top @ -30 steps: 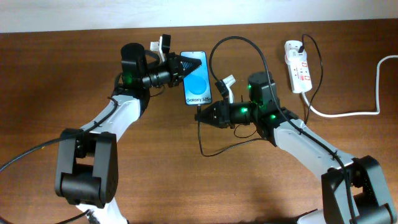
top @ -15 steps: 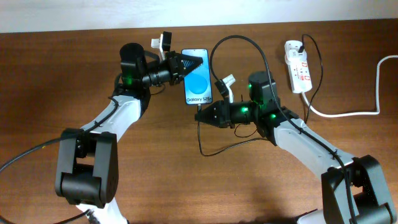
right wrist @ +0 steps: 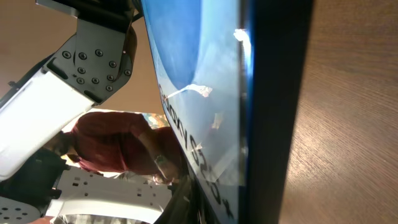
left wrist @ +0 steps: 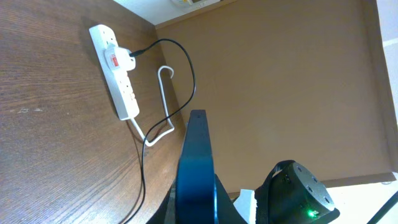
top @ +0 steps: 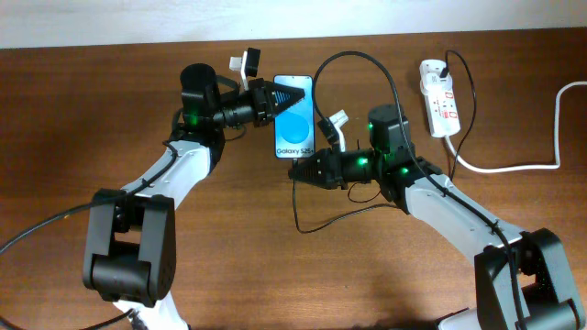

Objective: Plug charger to phone and switch on socket
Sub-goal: 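Lower the phone onto the table and open both grippers, then retract the left gripper and move the right gripper toward the power strip, then position the right gripper over the orange switch beside the charger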

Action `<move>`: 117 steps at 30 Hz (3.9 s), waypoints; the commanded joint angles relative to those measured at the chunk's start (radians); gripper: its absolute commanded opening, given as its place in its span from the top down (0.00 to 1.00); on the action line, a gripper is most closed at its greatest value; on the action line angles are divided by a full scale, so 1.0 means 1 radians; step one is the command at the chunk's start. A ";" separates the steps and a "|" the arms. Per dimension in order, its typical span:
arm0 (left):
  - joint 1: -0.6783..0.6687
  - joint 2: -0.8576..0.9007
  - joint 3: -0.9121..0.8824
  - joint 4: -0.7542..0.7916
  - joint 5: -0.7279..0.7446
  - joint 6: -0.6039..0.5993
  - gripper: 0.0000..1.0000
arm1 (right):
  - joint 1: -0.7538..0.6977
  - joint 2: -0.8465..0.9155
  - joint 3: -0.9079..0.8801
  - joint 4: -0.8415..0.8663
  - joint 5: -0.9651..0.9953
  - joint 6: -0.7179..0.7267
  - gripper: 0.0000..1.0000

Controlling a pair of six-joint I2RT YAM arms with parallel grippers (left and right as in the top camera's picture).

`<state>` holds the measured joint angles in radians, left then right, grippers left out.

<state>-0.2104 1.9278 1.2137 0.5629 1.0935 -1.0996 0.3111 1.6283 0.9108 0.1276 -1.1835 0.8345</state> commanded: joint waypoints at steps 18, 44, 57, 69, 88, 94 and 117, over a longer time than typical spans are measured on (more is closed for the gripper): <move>-0.095 -0.025 0.010 -0.382 -0.537 0.428 1.00 | -0.314 -0.363 0.026 -0.430 0.142 -0.372 0.02; 0.014 0.278 0.052 -0.591 -0.698 0.469 0.01 | -0.311 -0.372 0.026 -0.727 0.250 -0.491 0.02; 0.060 -0.279 0.051 -1.143 -0.923 0.699 0.01 | -0.311 -0.583 0.269 -1.214 0.619 -0.595 0.02; -0.218 -1.073 -0.127 -1.447 -1.015 0.855 0.01 | -0.311 -0.702 0.281 -1.405 0.829 -0.595 0.01; -0.222 -1.463 -0.284 -1.620 -1.049 0.855 0.01 | -0.442 -0.333 0.281 -1.171 1.241 -0.479 0.96; -0.222 -1.463 -0.284 -1.762 -1.049 0.855 0.01 | -0.632 -0.083 0.300 -0.837 0.958 -0.572 0.96; -0.222 -1.463 -0.284 -1.867 -1.046 0.855 0.01 | -0.546 0.658 1.051 -0.906 1.064 -0.636 0.96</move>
<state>-0.4301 0.4683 0.9302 -1.3033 0.0513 -0.2562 -0.2432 2.2410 1.9415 -0.7815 -0.1493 0.2054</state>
